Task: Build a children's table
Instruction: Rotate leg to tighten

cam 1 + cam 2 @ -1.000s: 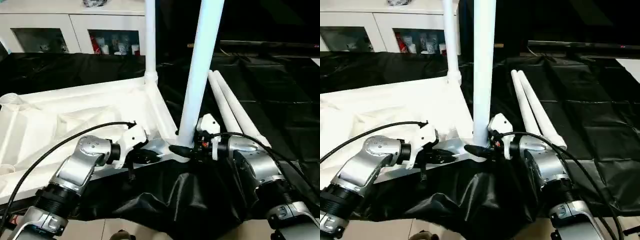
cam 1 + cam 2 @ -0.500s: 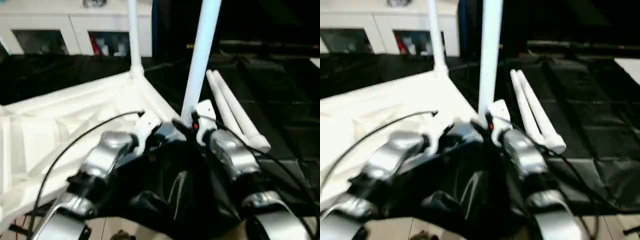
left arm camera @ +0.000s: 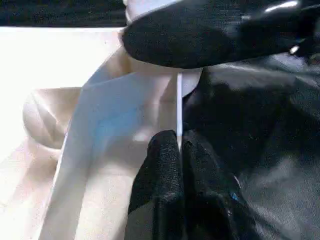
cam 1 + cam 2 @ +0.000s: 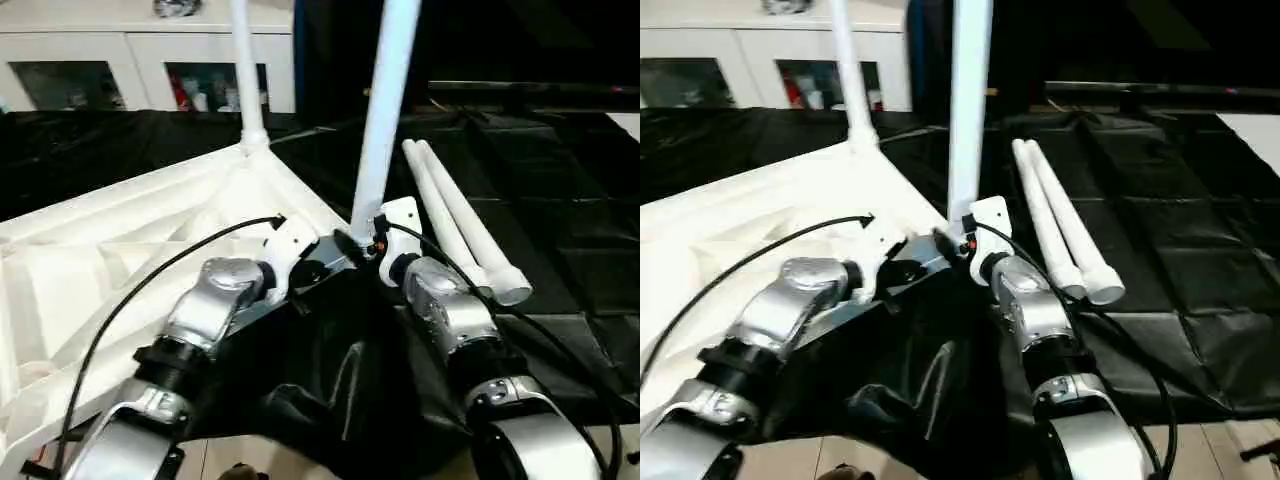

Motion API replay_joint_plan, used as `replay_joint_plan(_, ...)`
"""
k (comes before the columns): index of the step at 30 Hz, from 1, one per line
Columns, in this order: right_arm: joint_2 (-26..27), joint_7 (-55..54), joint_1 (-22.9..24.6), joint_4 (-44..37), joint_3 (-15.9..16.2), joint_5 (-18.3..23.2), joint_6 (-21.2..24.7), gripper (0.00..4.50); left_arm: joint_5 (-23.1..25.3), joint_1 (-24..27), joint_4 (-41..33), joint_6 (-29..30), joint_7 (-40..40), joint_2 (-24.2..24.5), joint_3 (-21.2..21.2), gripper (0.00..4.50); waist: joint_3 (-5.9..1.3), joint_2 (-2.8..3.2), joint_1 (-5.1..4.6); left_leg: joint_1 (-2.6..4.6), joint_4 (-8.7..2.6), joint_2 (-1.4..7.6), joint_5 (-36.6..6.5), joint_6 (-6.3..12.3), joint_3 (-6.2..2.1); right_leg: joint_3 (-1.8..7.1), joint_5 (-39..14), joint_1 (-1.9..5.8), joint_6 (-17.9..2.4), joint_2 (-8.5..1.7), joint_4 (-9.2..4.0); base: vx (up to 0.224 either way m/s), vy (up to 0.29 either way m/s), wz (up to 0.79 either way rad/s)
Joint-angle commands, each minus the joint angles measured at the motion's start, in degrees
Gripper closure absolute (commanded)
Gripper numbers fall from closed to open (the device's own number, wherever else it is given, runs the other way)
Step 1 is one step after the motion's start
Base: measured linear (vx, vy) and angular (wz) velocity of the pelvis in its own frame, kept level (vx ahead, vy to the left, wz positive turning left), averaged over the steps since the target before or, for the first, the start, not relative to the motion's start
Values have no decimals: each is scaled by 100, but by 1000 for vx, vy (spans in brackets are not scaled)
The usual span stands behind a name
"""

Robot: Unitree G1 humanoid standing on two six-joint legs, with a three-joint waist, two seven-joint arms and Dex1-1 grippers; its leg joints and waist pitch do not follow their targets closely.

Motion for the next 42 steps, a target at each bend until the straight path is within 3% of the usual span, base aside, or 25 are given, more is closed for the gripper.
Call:
replay_joint_plan(1, 70, 718, 96, -228, 481, 109, 96, 63, -215, -50, -348, -335, -296, -52, -70, 450, -422, 21, 22, 63, -371, 95, -1213, 154, -24, 232, -870, 322, -1174, -393, -409, 0, 0, 0)
replay_joint_plan(9, -1038, 2536, 491, -1113, 791, 235, 258, 63, -508, 295, -769, -563, -1438, 568, -170, 450, -406, 24, 54, 80, -365, 122, -1300, 239, -12, 234, -1009, 301, -1242, -388, -421, 0, 0, 0)
replay_joint_plan(17, -1070, 2595, 507, -1150, 794, 248, 278, 63, -503, 305, -770, -585, -1470, 587, -176, 450, -412, 19, 67, 88, -368, 114, -1277, 165, -16, 233, -1033, 292, -1250, -386, -415, 0, 0, 0)
replay_joint_plan(18, -1136, 2685, 530, -1201, 806, 259, 285, 63, -504, 326, -785, -583, -1548, 641, -191, 450, -416, 12, 72, 86, -364, 112, -1249, 170, -16, 231, -993, 304, -1248, -383, -412, 0, 0, 0)
replay_joint_plan(19, -1285, 2820, 589, -1289, 844, 242, 270, 63, -505, 403, -857, -560, -1717, 796, -192, 450, -415, -41, 68, 78, -363, 112, -1221, 201, -7, 233, -970, 306, -1240, -380, -414, 0, 0, 0)
replay_joint_plan(21, -1348, 2881, 615, -1326, 858, 245, 260, 88, -507, 444, -897, -546, -1797, 873, -191, 450, -421, -9, 90, 68, -358, 121, -1104, 244, -14, 231, -853, 310, -1244, -384, -382, 0, 0, 0)
replay_joint_plan(27, -1364, 3009, 629, -1425, 892, 287, 375, 138, -527, 498, -959, -528, -1909, 929, -194, 450, -405, -2, 100, 88, -362, 121, -1246, 212, -7, 231, -1101, 284, -1222, -381, -414, 0, 0, 0)
replay_joint_plan(28, -1361, 3014, 632, -1429, 893, 285, 377, 142, -527, 504, -967, -526, -1918, 930, -193, 450, -407, -31, 106, 87, -364, 123, -1230, 214, -4, 233, -1104, 288, -1211, -384, -415, 0, 0, 0)
replay_joint_plan(29, -1363, 3022, 642, -1451, 898, 290, 392, 148, -531, 512, -979, -520, -1933, 936, -193, 450, -408, -11, 123, 89, -365, 126, -1205, 208, -8, 234, -1124, 282, -1200, -393, -411, 0, 0, 0)
replay_joint_plan(35, -1344, 3035, 681, -1503, 918, 328, 447, 177, -540, 526, -1001, -507, -1906, 932, -184, 450, -418, -10, 151, 86, -356, 120, -1126, 204, -4, 234, -995, 285, -1198, -385, -397, 0, 0, 0)
replay_joint_plan(39, -1092, 2507, 757, -1381, 873, 201, 442, 178, -400, 277, -659, -406, -1192, 568, -2, 450, -414, -14, 153, 85, -360, 120, -1134, 181, -5, 238, -1014, 281, -1183, -387, -405, 0, 0, 0)
replay_joint_plan(42, -931, 2094, 733, -1222, 811, 100, 433, 178, -336, 158, -510, -348, -895, 418, 56, 450, -395, -23, 147, 95, -372, 104, -1284, 87, -8, 237, -1403, 274, -1084, -398, -444, 0, 0, 0)
